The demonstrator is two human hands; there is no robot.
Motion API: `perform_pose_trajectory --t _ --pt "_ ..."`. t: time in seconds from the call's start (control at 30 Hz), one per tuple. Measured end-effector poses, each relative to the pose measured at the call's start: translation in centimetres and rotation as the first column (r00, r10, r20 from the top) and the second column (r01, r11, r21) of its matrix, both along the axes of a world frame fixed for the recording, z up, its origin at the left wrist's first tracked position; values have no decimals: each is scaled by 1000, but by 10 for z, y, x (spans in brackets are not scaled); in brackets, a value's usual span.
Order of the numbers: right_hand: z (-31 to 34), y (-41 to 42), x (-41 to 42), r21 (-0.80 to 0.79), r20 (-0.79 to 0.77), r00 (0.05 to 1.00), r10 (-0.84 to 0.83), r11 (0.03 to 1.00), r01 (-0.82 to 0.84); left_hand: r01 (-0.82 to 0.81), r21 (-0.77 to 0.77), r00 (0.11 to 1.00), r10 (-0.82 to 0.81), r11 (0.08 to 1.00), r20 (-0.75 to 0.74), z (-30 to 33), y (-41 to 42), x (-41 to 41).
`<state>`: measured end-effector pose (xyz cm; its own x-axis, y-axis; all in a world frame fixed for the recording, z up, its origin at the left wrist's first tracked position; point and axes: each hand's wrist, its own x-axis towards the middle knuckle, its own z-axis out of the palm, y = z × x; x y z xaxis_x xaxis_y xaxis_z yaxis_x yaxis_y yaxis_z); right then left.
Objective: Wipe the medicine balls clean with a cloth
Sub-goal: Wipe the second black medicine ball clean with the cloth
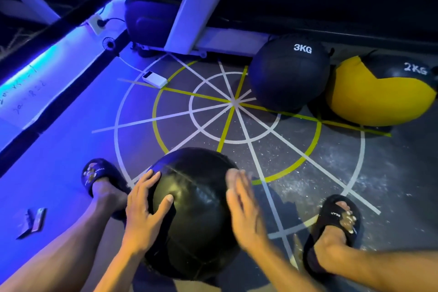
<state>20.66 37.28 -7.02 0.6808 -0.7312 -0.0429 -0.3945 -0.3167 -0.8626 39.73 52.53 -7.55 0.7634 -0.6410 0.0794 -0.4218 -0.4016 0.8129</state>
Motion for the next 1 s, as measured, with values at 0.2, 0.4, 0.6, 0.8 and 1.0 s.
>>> perform_pose_trajectory --t 0.2,0.4,0.6,0.8,1.0 --pt "17 34 17 -400 -13 970 242 888 -227 7 100 1000 -10 995 26 33 -19 26" --pt "2 20 10 -461 -75 903 423 788 -408 93 311 977 -147 946 152 24 -40 36" --pt "-37 -32 37 178 -74 996 -52 982 65 62 244 989 -93 968 116 23 -24 40" --pt "-6 13 54 -362 10 938 346 876 -320 78 196 990 -99 977 97 14 -3 52" --pt "-25 -52 66 184 -262 963 64 983 -15 78 189 989 -99 979 106 11 4 48"
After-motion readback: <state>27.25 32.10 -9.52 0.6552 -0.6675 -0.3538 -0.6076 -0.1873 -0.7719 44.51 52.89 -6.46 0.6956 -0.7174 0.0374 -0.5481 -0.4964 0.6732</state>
